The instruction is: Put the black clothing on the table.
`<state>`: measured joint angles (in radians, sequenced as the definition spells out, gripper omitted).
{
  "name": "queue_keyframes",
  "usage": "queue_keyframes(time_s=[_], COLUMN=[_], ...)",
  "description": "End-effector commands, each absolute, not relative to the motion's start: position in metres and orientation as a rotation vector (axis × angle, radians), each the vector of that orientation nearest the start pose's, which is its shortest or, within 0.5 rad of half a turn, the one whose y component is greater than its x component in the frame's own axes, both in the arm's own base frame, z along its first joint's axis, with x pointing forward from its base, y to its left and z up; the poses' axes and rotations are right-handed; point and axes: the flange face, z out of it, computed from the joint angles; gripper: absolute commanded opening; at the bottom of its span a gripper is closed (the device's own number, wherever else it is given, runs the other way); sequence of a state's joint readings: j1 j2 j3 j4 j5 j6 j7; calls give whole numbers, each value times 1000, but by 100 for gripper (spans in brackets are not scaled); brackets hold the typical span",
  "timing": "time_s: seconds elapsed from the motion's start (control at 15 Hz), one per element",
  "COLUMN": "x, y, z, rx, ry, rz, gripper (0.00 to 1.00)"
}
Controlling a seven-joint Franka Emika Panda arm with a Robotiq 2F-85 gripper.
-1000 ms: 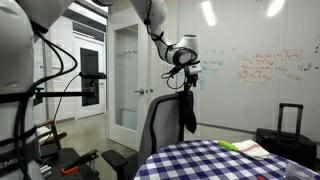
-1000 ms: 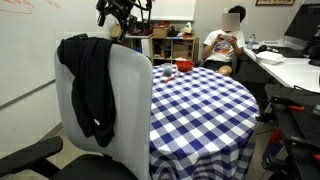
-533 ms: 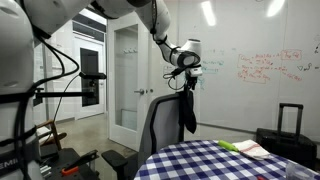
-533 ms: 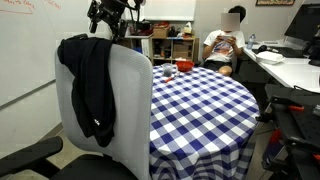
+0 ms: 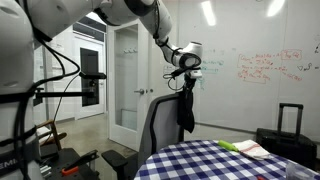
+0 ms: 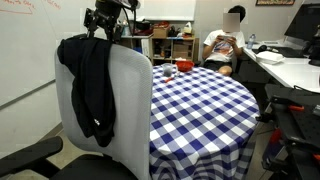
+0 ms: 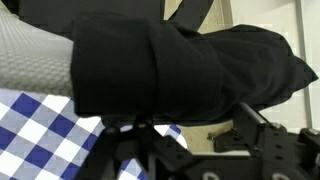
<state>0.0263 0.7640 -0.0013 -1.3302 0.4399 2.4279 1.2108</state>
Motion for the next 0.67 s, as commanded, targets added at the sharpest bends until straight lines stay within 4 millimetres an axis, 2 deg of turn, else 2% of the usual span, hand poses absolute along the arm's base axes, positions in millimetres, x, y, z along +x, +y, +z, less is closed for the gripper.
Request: queue_keyframes(time_s=[0.0,0.27,0.4,0.6], x=[780,781,781,780], y=[22,22,22,21], z=[317,323,333,359], rx=[-1982,-1991,-1995,-1984], ry=[1806,1799,1786,1752], rz=[-82,-124,-164,-238], gripper=[50,19,4,0])
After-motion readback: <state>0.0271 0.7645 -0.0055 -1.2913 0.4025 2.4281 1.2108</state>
